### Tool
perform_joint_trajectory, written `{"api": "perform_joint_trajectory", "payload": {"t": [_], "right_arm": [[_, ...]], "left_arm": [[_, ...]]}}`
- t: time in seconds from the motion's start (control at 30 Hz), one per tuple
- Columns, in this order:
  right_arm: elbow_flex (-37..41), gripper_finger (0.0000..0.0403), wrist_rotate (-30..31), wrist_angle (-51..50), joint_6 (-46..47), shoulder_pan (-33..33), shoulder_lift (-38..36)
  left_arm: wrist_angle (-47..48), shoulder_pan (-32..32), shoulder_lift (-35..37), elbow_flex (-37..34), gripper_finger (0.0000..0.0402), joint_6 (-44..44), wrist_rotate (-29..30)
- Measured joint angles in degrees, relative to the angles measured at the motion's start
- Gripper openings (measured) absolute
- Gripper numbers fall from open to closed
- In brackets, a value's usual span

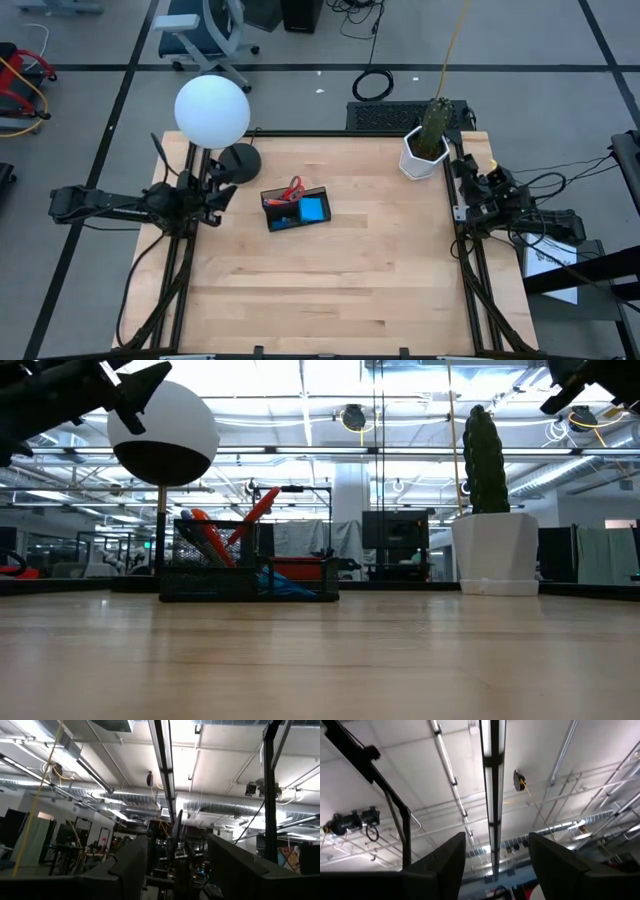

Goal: Pick and place office supplies into organizer
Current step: Return to Home Position

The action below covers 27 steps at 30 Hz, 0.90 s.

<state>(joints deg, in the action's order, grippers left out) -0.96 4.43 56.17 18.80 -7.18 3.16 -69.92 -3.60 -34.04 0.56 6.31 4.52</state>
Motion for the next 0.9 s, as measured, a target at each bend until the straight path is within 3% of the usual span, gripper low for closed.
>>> {"api": "perform_joint_trajectory", "payload": {"t": [0.17, 0.43, 0.7, 0.9], "right_arm": [[0.05, 0.0208, -0.54, -5.20, 2.80, 0.00, -3.08], [0.09, 0.0208, -3.24, -7.60, 4.51, 0.00, -3.02], [0.09, 0.0208, -3.20, -12.11, 4.93, 0.00, -3.04], [0.09, 0.0208, -1.12, -21.96, 9.13, 0.00, -3.04]], "left_arm": [[4.91, 0.00, 4.32, 0.00, 0.0212, 0.04, -0.05], [20.04, 0.00, 17.78, 0.02, 0.0212, 1.07, -0.09], [42.37, -0.02, 32.42, 0.02, 0.0212, 4.59, -1.48], [51.54, 0.00, 33.65, 0.33, 0.0212, 4.48, -5.76]]}}
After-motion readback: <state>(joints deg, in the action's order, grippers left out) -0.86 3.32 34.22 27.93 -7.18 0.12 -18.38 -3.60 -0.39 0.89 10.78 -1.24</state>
